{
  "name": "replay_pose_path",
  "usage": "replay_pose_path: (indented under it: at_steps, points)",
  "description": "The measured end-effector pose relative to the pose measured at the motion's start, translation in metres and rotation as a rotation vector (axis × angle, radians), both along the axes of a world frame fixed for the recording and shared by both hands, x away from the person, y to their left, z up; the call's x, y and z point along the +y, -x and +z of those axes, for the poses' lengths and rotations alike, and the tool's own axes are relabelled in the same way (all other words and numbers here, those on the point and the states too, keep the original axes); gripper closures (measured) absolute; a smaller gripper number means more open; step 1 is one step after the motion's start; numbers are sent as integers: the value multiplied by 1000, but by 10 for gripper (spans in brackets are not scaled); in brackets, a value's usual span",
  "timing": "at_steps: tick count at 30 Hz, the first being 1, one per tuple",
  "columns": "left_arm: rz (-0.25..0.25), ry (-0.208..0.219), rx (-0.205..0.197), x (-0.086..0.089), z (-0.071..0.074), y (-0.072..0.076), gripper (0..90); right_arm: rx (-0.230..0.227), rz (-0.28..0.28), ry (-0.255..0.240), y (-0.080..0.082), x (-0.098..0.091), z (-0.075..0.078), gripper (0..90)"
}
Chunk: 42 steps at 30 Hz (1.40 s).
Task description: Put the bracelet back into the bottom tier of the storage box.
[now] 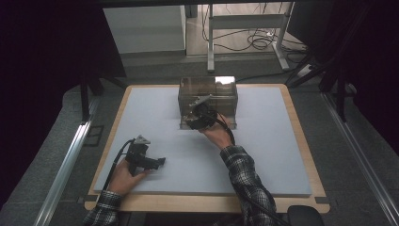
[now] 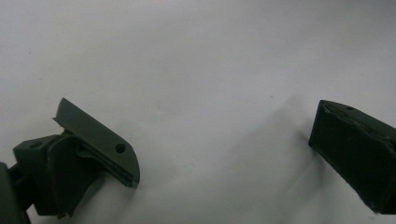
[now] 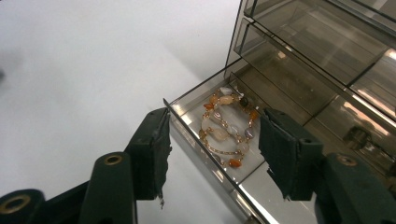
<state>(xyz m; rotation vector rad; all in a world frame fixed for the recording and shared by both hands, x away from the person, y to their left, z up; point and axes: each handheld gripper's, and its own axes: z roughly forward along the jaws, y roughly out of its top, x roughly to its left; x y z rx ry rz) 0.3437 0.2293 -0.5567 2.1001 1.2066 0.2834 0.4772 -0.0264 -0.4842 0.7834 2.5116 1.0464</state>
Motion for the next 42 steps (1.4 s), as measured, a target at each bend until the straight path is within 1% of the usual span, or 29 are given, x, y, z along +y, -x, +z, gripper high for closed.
replay_pose_path:
  at_steps: [7, 12, 20, 23, 26, 28, 35, 39, 42]
  points:
    - [0, 2, 0, 0, 0, 0, 0, 1, -17, 3, 3, -3, 3, 366]
    - [1, 2, 0, 0, 0, 0, 0, 4, -13, 5, 5, -6, 4, 343]
    - [0, 0, 0, 0, 0, 0, 0, 21, -12, 12, 8, -12, 3, 307]
    - [0, 0, 0, 0, 0, 0, 0, 32, -23, 13, 10, -15, 3, 298]
    - [0, 0, 0, 0, 0, 0, 0, 35, -21, 17, 12, -17, 2, 288]
    - [0, 0, 0, 0, 0, 0, 0, 29, -19, 26, 13, -19, 2, 282]
    - [0, 1, 0, 0, 0, 0, 0, 34, -26, 25, 16, -25, 2, 256]
    - [0, 1, 0, 0, 0, 0, 0, 33, -18, 30, 18, -29, 2, 232]
    - [0, 2, 0, 0, 0, 0, 0, 37, -24, 40, 20, -31, 1, 214]
